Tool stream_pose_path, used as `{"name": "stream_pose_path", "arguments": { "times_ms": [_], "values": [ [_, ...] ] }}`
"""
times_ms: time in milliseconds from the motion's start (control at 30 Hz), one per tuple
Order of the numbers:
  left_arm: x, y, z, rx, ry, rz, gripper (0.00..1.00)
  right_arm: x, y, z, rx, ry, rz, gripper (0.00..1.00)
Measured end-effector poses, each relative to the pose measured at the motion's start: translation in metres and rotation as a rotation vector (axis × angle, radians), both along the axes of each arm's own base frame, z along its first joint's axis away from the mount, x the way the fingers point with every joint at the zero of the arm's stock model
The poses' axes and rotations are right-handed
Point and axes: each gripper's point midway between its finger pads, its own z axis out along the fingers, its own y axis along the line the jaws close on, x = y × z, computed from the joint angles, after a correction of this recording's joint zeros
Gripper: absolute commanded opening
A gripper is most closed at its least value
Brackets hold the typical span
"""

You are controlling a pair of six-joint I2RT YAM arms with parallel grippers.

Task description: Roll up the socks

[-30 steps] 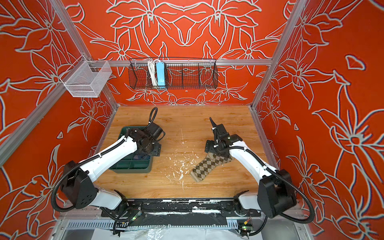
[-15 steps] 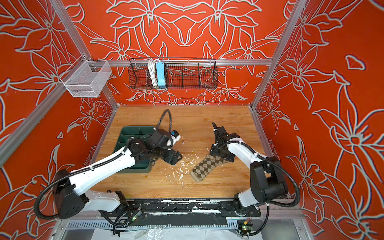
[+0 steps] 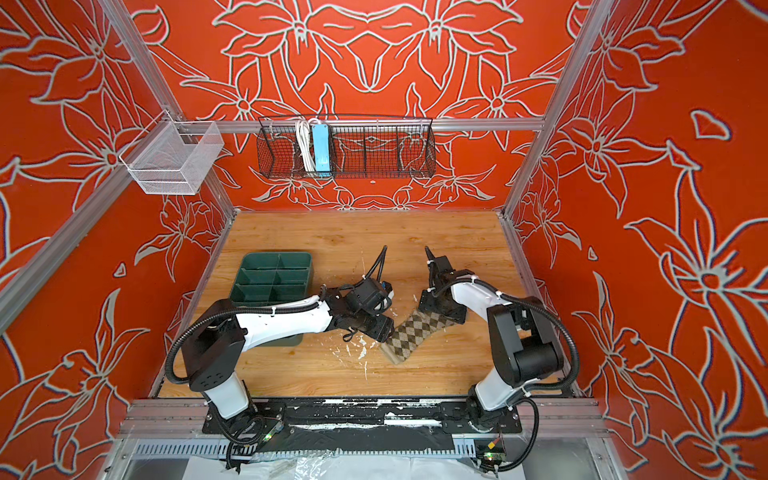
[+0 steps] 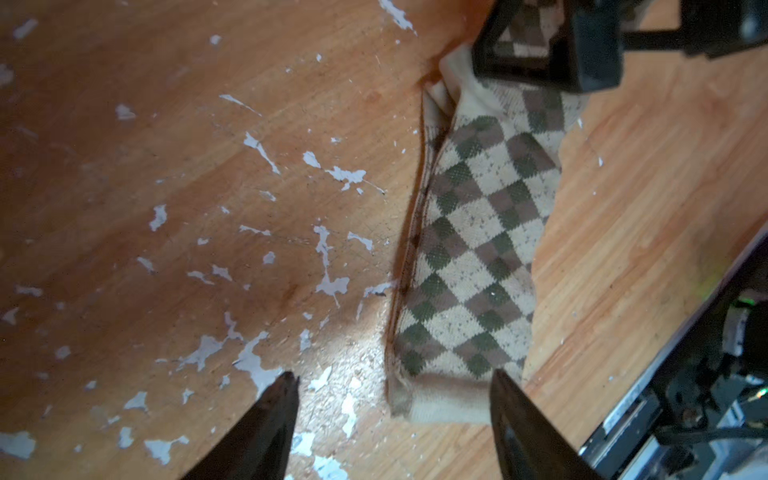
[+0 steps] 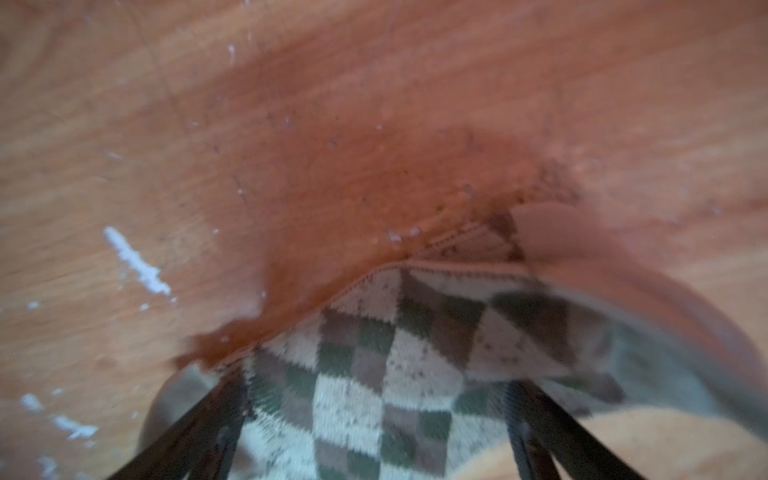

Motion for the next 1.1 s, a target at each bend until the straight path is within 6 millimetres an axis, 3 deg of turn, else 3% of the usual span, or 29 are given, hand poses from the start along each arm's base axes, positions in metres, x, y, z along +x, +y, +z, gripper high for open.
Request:
{"name": "stream_pose_path", "arguments": {
  "times_ms": [67, 200, 467, 700, 900, 1000, 1100],
  "values": [
    [0.002, 0.005, 0.002, -0.001, -0.017, 0.036, 0.86, 0.009, 0.007, 0.001, 0.005, -0.003, 0.033, 0.98],
    [0.001, 0.027, 0.022, -0.004, -0.073, 0.093, 0.89, 0.028, 0.031, 0.001, 0.002, -0.016, 0.116, 0.98],
    [-0.017, 0.075, 0.115, -0.13, -0.29, 0.12, 0.89, 0.06, 0.134, 0.006, 0.071, -0.078, 0.312, 0.98],
    [-0.049, 0.113, 0.148, -0.215, -0.422, 0.043, 0.89, 0.083, 0.188, 0.012, 0.162, -0.116, 0.379, 0.98],
    [-0.068, 0.128, 0.151, -0.258, -0.481, -0.015, 0.89, 0.101, 0.204, 0.016, 0.176, -0.144, 0.456, 0.98],
    [-0.068, 0.129, 0.146, -0.247, -0.476, -0.018, 0.89, 0.097, 0.201, 0.018, 0.161, -0.148, 0.488, 0.98],
    [-0.062, 0.126, 0.137, -0.218, -0.461, -0.002, 0.89, 0.08, 0.188, 0.029, 0.144, -0.146, 0.501, 0.98]
  ]
}}
